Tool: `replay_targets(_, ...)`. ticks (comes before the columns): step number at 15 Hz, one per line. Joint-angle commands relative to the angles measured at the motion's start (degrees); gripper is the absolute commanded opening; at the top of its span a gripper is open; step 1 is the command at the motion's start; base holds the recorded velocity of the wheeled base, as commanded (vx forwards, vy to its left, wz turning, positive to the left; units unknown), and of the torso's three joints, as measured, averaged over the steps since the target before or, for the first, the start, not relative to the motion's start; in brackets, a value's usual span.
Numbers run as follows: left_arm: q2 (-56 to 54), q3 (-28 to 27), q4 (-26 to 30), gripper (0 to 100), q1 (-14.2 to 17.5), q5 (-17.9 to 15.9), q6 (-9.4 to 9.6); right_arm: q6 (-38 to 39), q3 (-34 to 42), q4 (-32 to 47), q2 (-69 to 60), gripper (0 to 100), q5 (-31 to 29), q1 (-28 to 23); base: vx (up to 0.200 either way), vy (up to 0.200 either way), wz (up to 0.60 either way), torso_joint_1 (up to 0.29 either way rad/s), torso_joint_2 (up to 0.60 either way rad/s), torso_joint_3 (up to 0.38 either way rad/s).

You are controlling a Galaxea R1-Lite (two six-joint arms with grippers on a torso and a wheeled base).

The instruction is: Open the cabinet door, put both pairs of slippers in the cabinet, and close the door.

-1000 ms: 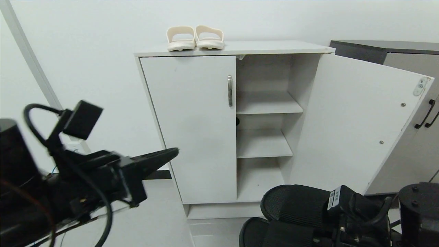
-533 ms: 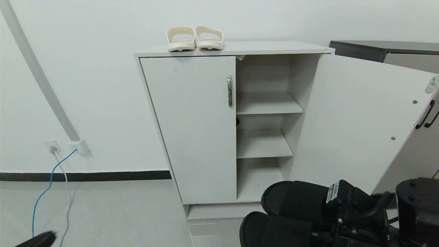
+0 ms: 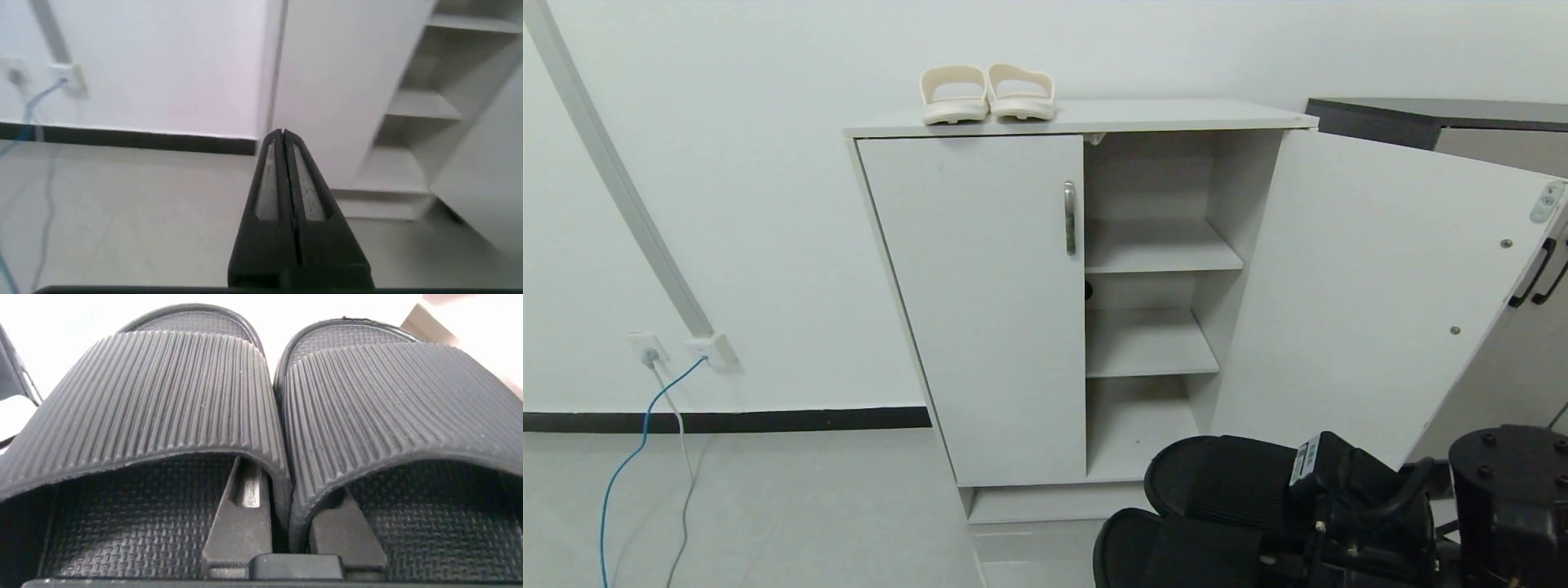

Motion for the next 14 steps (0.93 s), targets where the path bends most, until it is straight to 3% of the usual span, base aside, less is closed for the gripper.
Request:
replay_targets(1, -4.11, 5.24, -2.80, 0, -0.09, 0.37, 0.86, -0.04, -0.06, -0.03, 0.75, 0, 0.04, 0.02, 0.000, 0.000, 0.00, 0.000, 0.00, 0.000)
replay_targets(2, -4.11, 8.05, -6.67, 0, -0.09, 0.46, 1.83, -0.04, 0.03, -0.03, 1.10, 0, 0.04, 0.02, 0.000, 0.000, 0.00, 0.000, 0.00, 0.000)
replay_targets(4, -4.11, 8.23, -7.11, 0, -0.09, -0.33, 2.44, 0.05, -0.06, -0.03, 1.45, 0, 0.13, 0.02, 0.000, 0.000, 0.00, 0.000, 0.00, 0.000)
replay_targets(5, -4.11, 8.23, -6.93, 0, -0.09, -2.00, 4.02, 0.05, -0.59, -0.21, 2.51, 0, 0.04, 0.11, 0.000, 0.000, 0.00, 0.000, 0.00, 0.000)
replay_targets(9, -4.11, 8.23, -6.93, 0, -0.09, -2.09, 4.20, 2.43, -4.01, -2.05, 7.08, 0, -2.16, 0.29, 0.000, 0.000, 0.00, 0.000, 0.00, 0.000)
replay_targets(14, -4.11, 8.23, -6.93, 0, -0.09, -2.09, 4.29, 16.31, -9.81, -10.40, 18.07, 0, -21.41, 7.05, 0.000, 0.000, 0.00, 0.000, 0.00, 0.000)
